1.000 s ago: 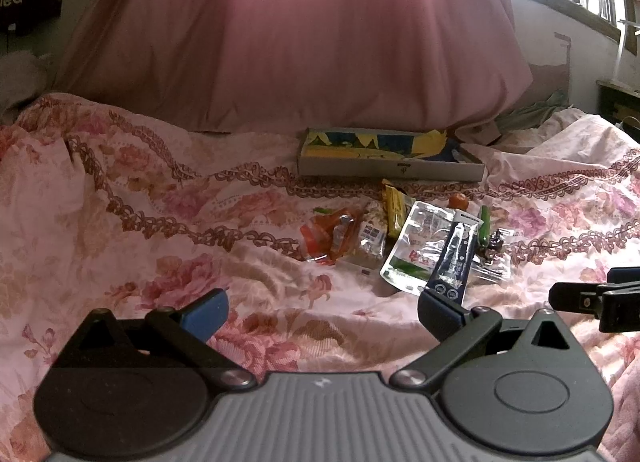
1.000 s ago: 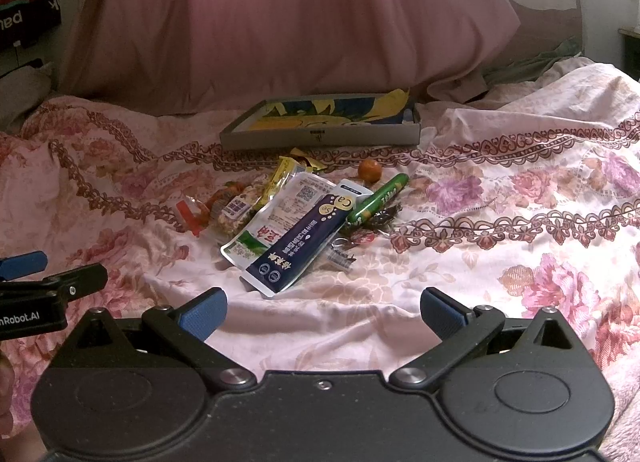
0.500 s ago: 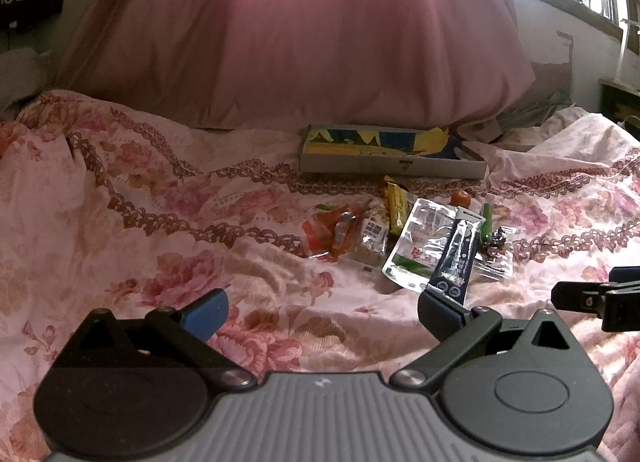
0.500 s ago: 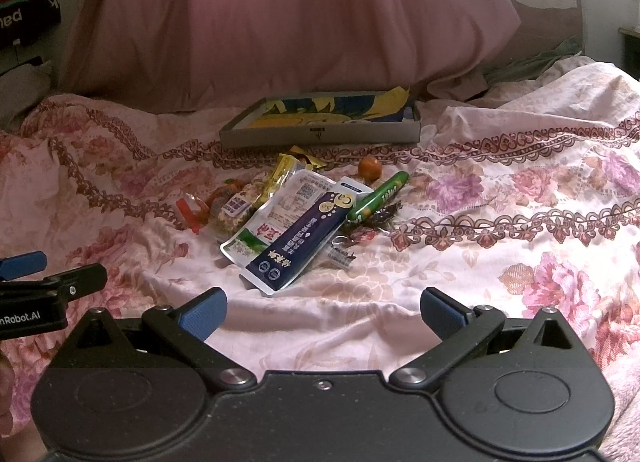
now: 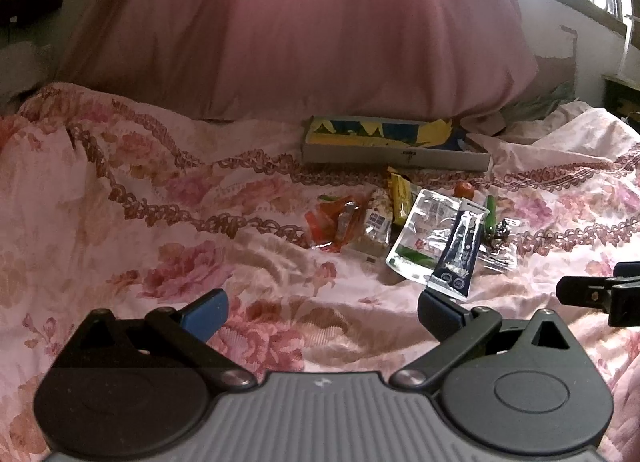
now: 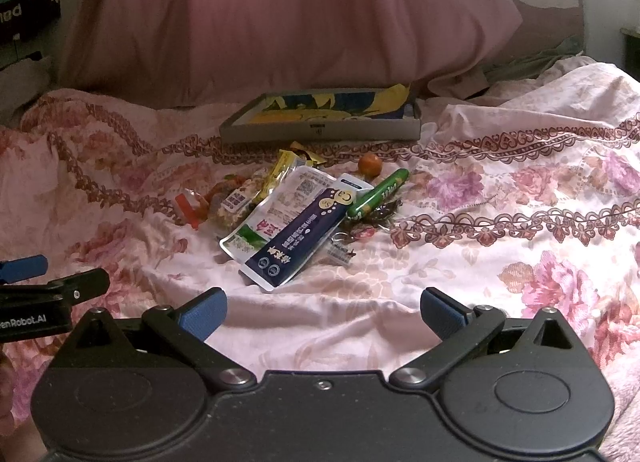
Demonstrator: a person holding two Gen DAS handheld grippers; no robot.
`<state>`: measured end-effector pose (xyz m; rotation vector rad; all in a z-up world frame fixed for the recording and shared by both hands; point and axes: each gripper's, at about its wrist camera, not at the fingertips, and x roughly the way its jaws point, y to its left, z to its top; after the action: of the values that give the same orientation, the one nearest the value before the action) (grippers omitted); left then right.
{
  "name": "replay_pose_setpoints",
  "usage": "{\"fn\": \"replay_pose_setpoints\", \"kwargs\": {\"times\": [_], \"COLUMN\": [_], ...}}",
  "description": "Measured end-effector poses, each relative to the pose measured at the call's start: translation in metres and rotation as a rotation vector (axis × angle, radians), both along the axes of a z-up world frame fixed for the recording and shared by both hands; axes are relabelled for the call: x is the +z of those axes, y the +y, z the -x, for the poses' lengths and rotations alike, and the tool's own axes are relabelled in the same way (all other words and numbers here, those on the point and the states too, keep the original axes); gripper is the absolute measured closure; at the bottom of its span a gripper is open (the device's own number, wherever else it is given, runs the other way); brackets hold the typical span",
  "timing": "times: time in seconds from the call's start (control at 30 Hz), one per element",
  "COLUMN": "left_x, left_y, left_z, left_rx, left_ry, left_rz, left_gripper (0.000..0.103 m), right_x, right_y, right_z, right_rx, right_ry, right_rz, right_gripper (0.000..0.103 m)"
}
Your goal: Organize snacks
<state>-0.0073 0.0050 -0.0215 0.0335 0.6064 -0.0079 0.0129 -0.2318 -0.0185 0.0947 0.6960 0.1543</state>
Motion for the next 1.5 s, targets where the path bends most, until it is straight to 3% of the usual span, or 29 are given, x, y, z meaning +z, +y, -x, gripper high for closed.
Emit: {"fn": "replay_pose_setpoints", "kwargs": {"times": [0.27,0.5,0.93,1.5], "left_x": [0.002,0.007,0.009,-0.01], "left_y": [-0.001,-0.009,-0.043,-0.084], "left_z": [-0.007,-0.012,-0.051,-0.118], "left_rx": [0.005,-0.021,-0.103,-0.213], "left_ry": [0.065,0.069,0.093,0.13], "left_rz": [0.036,0.031,-0.049,-0.13], "left_gripper": [0.0,0.0,0.0,0.0], "right_x": [-0.003,-0.002,-0.01,-0.015], "right_y": [-0.001,-0.007,-0.026,-0.047], "right_z": [0.002,-0.002,-0.039,-0.108], "right_rx": [-0.004,-0.01,-0.026,0.043], "right_ry": [-0.001,0.008,0.155,0.154], "right_rz": [-0.009,-0.02,-0.146,-0.01], "right_gripper": [0.0,0.0,0.0,0.0]}}
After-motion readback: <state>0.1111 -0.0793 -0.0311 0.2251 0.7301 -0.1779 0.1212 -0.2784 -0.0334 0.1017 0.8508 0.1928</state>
